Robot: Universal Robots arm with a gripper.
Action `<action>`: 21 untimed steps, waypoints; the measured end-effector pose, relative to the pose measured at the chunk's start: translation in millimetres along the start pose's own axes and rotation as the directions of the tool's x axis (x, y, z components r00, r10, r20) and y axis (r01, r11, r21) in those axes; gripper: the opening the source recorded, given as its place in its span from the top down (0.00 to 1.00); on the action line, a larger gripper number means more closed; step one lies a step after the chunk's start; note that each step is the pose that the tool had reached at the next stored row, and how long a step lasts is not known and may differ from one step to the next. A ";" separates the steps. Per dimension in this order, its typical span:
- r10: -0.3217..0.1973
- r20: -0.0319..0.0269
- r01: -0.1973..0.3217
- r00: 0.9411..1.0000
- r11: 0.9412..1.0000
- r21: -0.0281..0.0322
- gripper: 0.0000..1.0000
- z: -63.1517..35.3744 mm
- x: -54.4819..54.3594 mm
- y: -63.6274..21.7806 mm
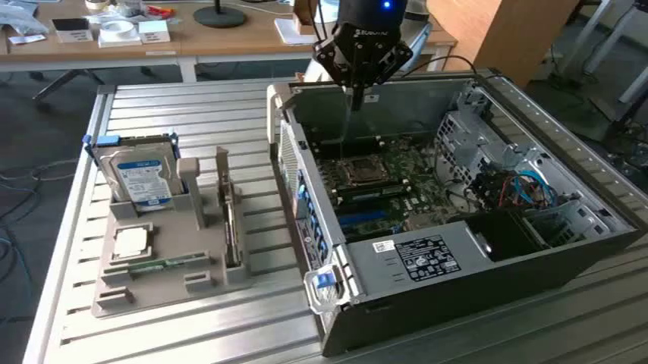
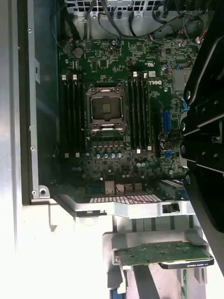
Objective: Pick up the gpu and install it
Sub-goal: 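Reach for the gpu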
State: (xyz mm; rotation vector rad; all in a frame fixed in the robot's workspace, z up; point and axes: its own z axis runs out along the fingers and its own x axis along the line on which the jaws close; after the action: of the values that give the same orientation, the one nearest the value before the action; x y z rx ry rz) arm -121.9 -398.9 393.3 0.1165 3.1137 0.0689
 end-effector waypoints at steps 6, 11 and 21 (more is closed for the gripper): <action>0.000 0.000 0.000 1.000 1.000 0.000 0.89 0.1 0.5 0.0; 0.000 0.000 0.000 1.000 1.000 0.000 0.89 0.0 2.0 -0.1; 0.000 0.000 0.000 1.000 1.000 0.000 0.89 -0.3 11.7 -0.9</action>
State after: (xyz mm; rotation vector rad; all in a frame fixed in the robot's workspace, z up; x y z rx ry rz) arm -133.6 -398.8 393.3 0.1166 3.1137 0.0689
